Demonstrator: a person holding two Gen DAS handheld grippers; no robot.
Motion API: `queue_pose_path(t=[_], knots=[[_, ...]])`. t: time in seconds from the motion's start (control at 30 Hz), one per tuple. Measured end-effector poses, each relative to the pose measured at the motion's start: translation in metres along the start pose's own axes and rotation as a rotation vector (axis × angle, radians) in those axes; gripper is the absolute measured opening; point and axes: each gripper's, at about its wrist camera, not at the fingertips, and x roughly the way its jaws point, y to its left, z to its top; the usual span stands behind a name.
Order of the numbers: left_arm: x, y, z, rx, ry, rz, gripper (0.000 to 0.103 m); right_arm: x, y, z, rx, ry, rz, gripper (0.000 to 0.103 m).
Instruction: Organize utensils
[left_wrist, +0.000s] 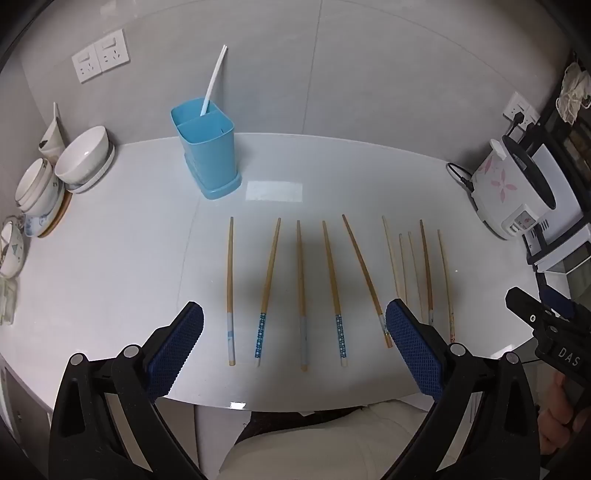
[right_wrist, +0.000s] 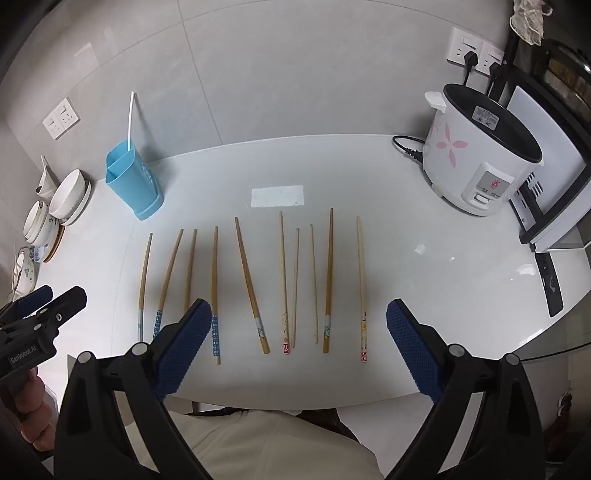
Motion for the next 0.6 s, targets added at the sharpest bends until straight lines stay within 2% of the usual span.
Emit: queue_pose_path(t=[0.6], knots=[[0.0027,-0.0056,-0.0033,-0.013,0.000,0.014,0.097,0.0036,-0.0025,-0.0013,-0.002,0.024,0.014,0.092]])
